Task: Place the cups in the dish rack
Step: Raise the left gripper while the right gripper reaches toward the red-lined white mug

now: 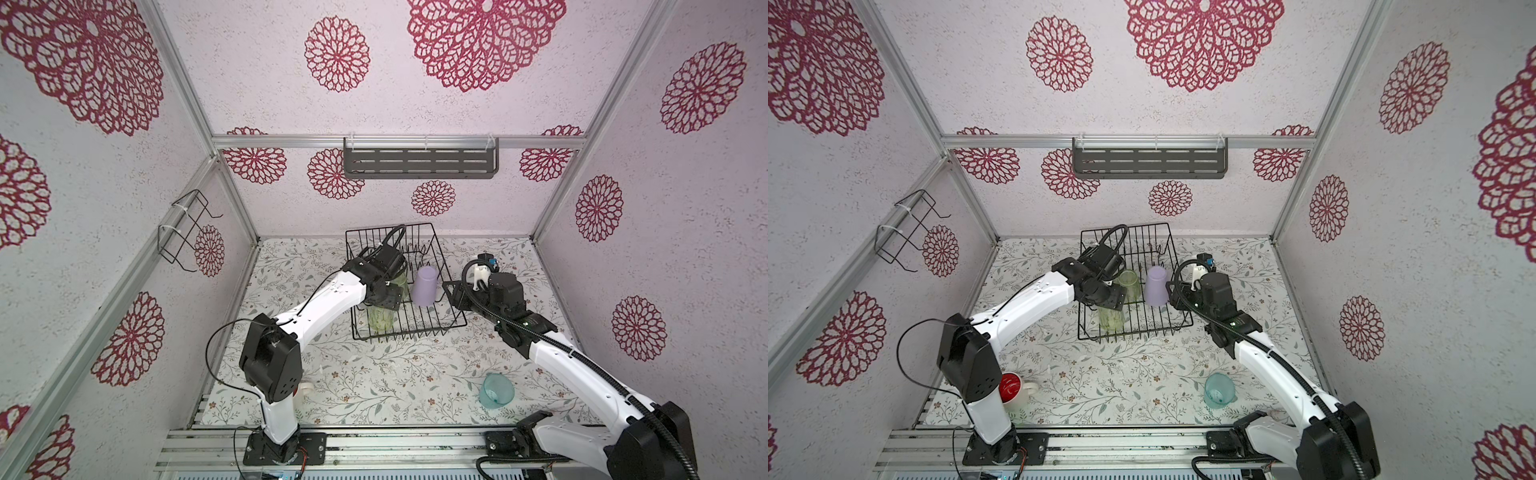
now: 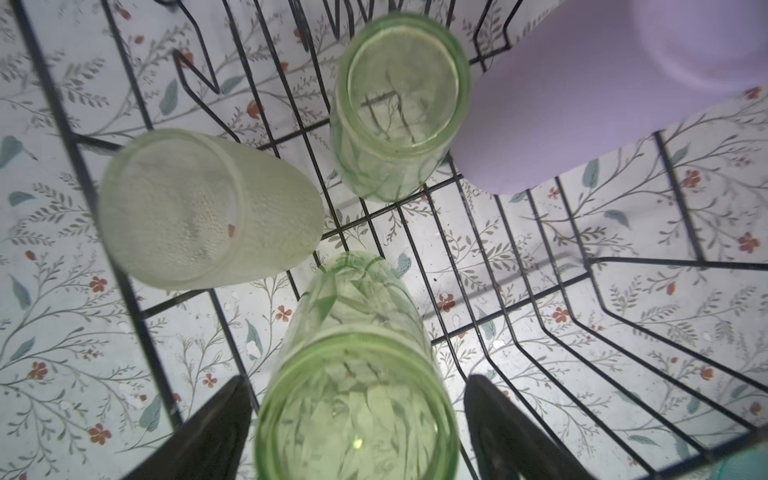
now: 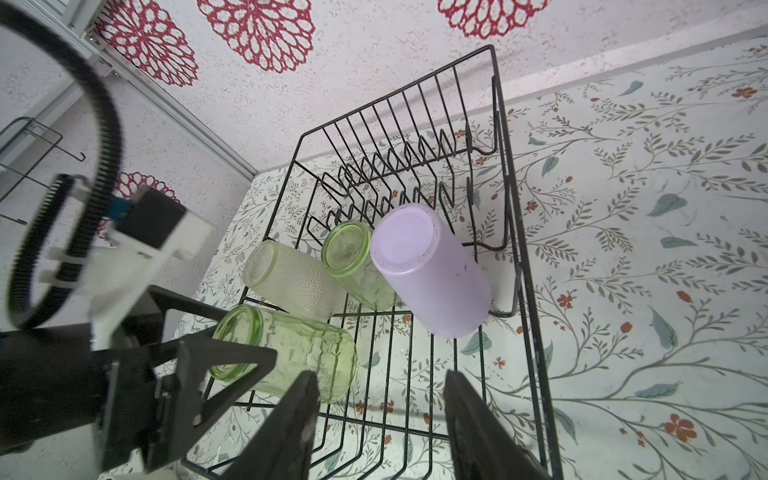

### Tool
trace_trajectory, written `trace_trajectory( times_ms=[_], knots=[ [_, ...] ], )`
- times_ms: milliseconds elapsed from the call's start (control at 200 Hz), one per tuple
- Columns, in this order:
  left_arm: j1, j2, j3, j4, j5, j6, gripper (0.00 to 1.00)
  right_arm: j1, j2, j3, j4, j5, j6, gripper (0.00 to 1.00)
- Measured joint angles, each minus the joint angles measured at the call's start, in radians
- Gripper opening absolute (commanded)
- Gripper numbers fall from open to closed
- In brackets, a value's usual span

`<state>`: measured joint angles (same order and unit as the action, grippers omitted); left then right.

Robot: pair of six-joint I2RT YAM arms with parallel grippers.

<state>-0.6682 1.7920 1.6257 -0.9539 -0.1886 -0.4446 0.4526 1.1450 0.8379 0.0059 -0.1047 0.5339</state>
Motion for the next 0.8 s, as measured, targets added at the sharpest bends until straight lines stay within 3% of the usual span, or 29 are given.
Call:
trace_trajectory(
  times_ms=[290,500,616,801],
  knots=[
    [-0.001,-0.195,-0.048,0.063,-0.055,0.007,0.85,0.000,0.008,0.000,-0.002,-0.013,-0.002,0.52],
    [0.030,-0.329,-0.179,0.119,-0.095,0.002,0.87,0.014,0.034,0.010,0.082,-0.173,-0.029,0.53],
    [0.132,-0.402,-0.269,0.146,-0.062,-0.022,0.88,0.072,0.070,0.051,0.102,-0.224,-0.087,0.53],
    [0.392,-0.485,-0.375,0.153,0.023,-0.062,0.89,0.253,0.135,0.176,0.093,-0.238,-0.238,0.52]
  ],
)
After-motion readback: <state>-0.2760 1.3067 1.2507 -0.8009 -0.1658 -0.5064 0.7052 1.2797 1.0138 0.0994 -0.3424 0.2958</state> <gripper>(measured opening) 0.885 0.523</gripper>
